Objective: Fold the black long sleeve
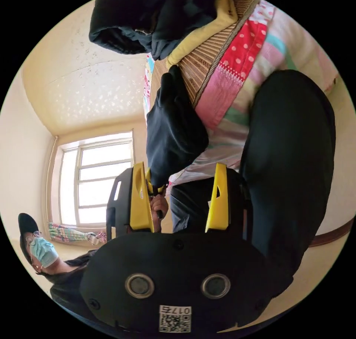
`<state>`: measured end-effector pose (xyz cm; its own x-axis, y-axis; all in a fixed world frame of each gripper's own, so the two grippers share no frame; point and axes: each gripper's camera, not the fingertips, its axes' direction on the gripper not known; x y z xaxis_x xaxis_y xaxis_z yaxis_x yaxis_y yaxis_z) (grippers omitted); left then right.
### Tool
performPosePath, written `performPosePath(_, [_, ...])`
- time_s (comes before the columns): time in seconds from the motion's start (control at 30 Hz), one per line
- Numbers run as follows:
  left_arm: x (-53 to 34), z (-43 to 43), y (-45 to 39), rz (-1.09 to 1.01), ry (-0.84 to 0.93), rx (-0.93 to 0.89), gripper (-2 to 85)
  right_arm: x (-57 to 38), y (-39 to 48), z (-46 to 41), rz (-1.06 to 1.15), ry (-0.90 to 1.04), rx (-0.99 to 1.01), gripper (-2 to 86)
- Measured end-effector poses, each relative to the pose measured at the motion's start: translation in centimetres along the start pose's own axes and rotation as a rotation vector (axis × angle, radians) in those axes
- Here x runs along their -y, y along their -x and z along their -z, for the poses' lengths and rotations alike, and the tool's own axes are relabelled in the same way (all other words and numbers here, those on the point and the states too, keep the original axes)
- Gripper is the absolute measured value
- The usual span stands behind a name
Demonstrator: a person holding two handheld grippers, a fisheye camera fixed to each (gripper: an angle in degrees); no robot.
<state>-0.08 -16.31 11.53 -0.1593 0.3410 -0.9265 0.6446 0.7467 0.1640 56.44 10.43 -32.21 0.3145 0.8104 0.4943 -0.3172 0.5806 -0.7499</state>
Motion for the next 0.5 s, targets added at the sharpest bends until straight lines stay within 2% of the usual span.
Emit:
performPosePath(0.13, [-0.4, 0.7, -5.9, -0.101, 0.045, -0.029, 10.2, 1.2, -2.3, -0.4, -0.07, 0.007, 0.301, 25.8])
performPosePath(0.2, [-0.9, 2.4, -9.7, -0.167, 0.038, -0.055, 10.1, 2.9, -1.9, -1.6, -0.037, 0.065, 0.382, 22.1])
performPosePath(0.27, [-1.5, 5.0, -12.2, -0.218, 0.0, -0.063, 9.9, 3.6, 1.8, -4.0, 0.045, 0.189, 0.558, 14.1])
performPosePath(0.37, [-2.8, 11.7, -16.9, -0.355, -0.087, -0.103, 9.5, 2.2, 10.6, -6.7, 0.265, 0.324, 0.464, 10.8])
performPosePath(0.43, [-3.7, 16.3, -19.7, -0.424, -0.137, -0.059, 9.1, 1.4, 15.7, -9.7, 0.385, 0.412, 0.391, 9.6])
performPosePath(0.5, [-4.7, 23.0, -22.7, -0.456, -0.259, 0.056, 7.6, 1.0, 20.5, -14.1, 0.505, 0.49, 0.311, 8.7])
